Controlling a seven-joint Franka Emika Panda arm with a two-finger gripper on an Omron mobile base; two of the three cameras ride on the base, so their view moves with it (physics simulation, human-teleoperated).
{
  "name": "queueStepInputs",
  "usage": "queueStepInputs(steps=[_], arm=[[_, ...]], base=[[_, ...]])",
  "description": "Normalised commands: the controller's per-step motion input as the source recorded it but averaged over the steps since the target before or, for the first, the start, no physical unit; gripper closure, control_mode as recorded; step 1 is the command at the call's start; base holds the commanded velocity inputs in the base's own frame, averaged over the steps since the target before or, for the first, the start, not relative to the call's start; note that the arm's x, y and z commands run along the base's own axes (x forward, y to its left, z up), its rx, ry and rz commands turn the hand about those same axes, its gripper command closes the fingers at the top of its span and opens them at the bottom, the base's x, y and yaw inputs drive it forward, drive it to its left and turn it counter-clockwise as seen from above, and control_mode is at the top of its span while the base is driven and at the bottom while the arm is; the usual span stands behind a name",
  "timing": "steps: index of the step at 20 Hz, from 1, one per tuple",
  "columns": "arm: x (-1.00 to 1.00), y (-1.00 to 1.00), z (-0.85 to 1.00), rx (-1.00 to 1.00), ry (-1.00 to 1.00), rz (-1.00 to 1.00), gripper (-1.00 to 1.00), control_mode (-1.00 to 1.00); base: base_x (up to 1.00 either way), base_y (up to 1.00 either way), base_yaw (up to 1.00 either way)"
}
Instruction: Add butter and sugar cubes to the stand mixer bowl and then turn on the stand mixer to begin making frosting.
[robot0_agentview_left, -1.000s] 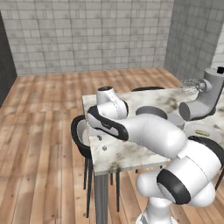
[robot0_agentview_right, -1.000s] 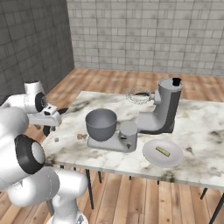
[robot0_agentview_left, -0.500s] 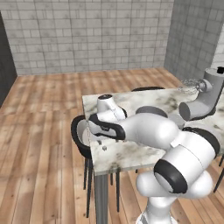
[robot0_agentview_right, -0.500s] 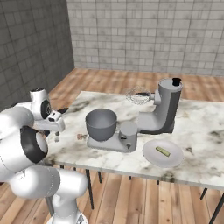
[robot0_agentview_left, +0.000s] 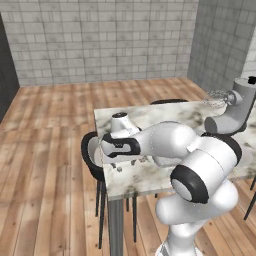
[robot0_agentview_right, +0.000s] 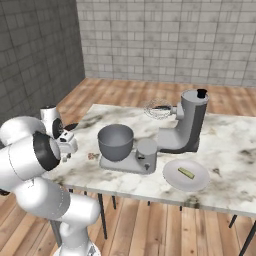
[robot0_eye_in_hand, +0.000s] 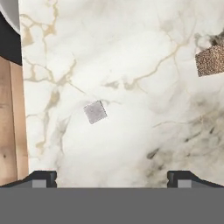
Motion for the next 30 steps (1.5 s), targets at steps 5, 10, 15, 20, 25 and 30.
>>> queueStepInputs(steps=[5,10,15,20,25,30], arm=[[0.16,0.01,-0.22,0.0,0.04,0.0,-1.0,-1.0],[0.16,0.01,-0.17,0.0,0.02,0.0,-1.0,-1.0],[0.11,0.01,-0.17,0.0,0.02,0.0,-1.0,-1.0],[0.1,0.04,-0.19,0.0,0.02,0.0,-1.0,-1.0],[0.17,0.08,-0.18,0.0,0.04,0.0,-1.0,-1.0],[0.25,0.12,-0.17,0.0,0.07,0.0,-1.0,-1.0]], base=[[0.0,0.0,0.0],[0.0,0.0,0.0],[0.0,0.0,0.0],[0.0,0.0,0.0],[0.0,0.0,0.0],[0.0,0.0,0.0]])
